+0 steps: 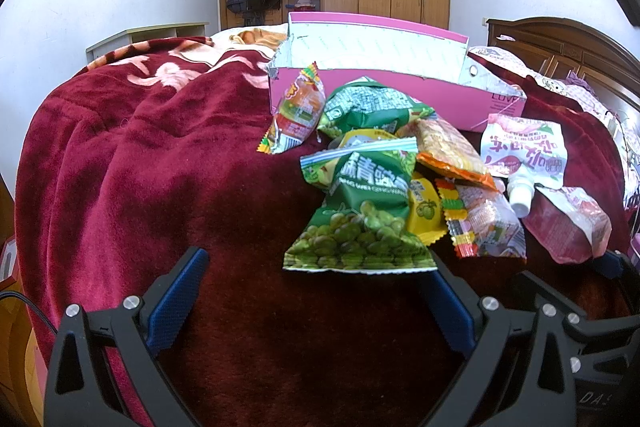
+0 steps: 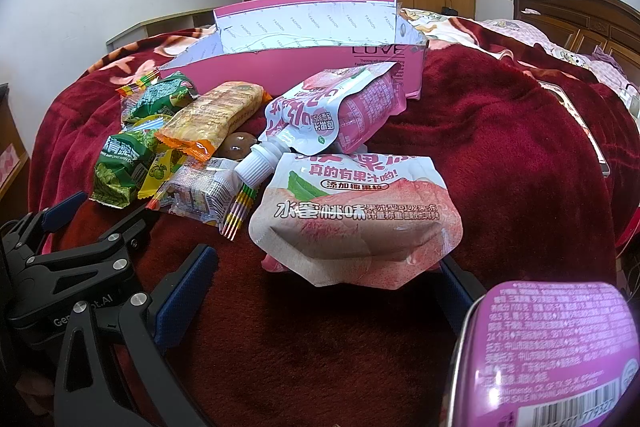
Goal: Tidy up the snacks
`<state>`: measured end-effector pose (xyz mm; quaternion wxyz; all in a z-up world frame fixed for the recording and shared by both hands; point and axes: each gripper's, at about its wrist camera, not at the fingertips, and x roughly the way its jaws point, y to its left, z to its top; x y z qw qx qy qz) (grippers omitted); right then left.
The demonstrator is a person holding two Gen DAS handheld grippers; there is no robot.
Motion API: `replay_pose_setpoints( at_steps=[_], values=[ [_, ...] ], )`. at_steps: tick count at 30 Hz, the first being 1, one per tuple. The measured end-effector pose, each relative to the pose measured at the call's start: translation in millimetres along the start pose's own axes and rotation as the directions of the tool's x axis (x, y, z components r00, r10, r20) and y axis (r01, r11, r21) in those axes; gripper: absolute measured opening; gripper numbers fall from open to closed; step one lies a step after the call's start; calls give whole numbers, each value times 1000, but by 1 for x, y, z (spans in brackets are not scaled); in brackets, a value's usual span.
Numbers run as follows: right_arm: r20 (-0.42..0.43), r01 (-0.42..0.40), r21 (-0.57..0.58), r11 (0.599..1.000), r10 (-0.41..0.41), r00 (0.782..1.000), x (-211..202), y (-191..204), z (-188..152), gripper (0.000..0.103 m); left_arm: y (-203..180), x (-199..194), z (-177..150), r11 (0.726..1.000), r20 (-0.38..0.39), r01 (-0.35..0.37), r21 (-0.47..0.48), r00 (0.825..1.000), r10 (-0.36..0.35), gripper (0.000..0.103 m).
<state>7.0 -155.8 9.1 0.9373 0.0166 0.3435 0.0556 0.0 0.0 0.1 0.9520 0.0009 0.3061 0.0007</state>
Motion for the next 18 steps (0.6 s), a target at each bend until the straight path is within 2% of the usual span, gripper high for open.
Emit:
replay_pose_setpoints(
  at_steps=[18],
  values=[
    [4, 2, -3, 1000, -2, 1000, 1, 3, -1, 103, 0, -3, 2, 1000, 3, -4, 3, 1000, 4, 103]
  ],
)
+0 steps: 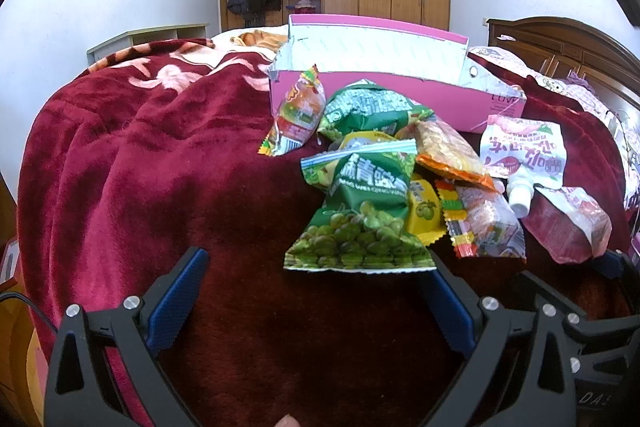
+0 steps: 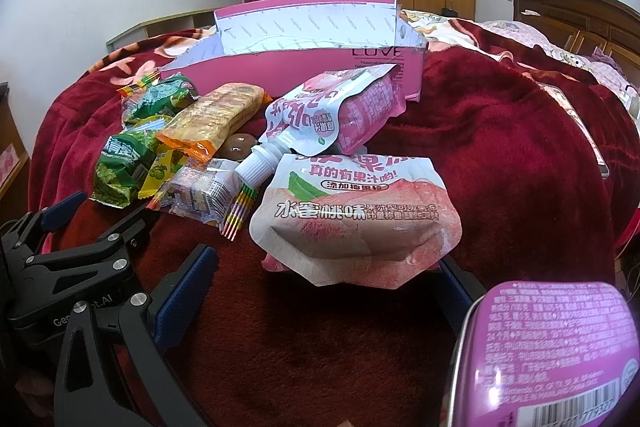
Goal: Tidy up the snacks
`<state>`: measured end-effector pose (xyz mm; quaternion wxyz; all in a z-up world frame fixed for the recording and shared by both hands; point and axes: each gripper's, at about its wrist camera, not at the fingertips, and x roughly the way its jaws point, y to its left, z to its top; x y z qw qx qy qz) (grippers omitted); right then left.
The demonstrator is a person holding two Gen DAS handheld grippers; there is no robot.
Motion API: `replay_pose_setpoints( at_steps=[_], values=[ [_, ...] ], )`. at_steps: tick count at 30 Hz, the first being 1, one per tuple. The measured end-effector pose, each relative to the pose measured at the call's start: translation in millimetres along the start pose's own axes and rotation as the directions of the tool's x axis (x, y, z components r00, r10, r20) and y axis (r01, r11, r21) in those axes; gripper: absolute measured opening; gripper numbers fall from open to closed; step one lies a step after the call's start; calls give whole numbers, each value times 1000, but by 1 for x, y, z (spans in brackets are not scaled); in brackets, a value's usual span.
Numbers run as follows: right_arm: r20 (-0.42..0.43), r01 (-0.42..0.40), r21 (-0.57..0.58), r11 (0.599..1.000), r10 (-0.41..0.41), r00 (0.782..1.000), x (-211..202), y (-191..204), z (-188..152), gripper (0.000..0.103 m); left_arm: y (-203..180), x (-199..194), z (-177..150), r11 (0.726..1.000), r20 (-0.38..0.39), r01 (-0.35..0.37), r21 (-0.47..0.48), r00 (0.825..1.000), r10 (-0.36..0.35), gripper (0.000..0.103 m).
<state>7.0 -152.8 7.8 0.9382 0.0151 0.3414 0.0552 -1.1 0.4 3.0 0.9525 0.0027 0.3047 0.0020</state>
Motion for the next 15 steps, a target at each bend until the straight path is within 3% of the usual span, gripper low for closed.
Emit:
replay_pose_setpoints(
  at_steps=[15],
  values=[
    [19, -46, 11, 999, 46, 999, -17, -9, 11, 103, 5, -15, 11, 997, -10, 67, 37, 998, -67, 103]
  ],
)
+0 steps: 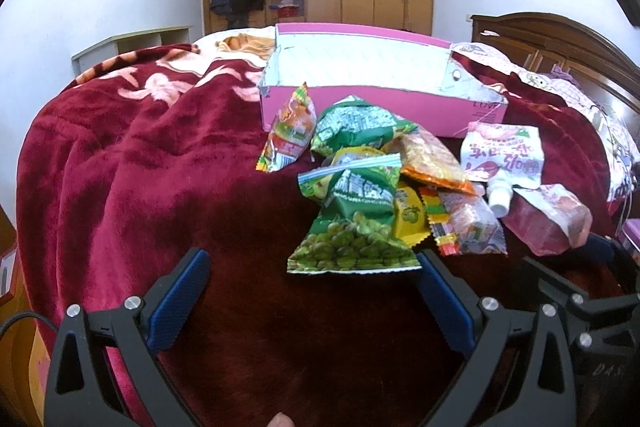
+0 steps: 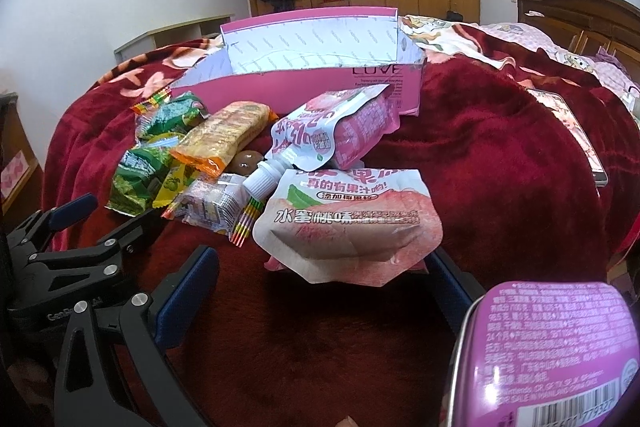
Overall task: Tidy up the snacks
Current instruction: 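Move the left tool to the green pea-snack bag and close on it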
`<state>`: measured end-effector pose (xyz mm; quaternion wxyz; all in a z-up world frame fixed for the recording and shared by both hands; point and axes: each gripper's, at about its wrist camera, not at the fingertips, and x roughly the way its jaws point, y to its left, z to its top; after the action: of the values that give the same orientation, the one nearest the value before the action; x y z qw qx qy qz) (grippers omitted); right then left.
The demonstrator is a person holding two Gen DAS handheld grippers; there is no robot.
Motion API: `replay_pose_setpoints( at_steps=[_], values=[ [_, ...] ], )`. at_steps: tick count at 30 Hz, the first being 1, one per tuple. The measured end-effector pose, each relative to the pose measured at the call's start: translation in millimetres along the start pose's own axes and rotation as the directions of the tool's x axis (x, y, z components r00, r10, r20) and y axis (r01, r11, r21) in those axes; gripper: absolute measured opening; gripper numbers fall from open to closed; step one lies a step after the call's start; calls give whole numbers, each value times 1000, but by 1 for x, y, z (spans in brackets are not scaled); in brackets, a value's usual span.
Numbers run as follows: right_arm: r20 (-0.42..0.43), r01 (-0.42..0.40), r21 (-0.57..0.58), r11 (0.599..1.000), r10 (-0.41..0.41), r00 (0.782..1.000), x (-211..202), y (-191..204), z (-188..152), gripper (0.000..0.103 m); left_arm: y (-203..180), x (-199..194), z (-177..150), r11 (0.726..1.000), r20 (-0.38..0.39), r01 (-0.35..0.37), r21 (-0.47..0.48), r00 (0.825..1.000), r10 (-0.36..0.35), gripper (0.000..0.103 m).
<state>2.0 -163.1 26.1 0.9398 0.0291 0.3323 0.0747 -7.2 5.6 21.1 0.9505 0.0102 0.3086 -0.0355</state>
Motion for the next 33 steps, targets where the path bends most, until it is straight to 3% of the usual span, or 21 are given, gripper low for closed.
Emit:
replay_pose_setpoints(
  at_steps=[6, 19, 27, 33],
  values=[
    [10, -14, 4, 1000, 14, 1000, -6, -3, 3, 103, 4, -8, 2, 999, -6, 44, 4, 999, -44, 103],
    [30, -37, 0, 999, 37, 999, -18, -7, 5, 103, 15, -17, 15, 999, 16, 51, -19, 999, -51, 103],
    [44, -41, 1, 999, 41, 998, -22, -15, 5, 103, -14, -14, 24, 996, 51, 60, 73, 997, -64, 102],
    [41, -40, 19, 999, 39, 998, -22, -22, 6, 103, -19, -2, 24, 996, 28, 62, 66, 998, -63, 93]
  ],
)
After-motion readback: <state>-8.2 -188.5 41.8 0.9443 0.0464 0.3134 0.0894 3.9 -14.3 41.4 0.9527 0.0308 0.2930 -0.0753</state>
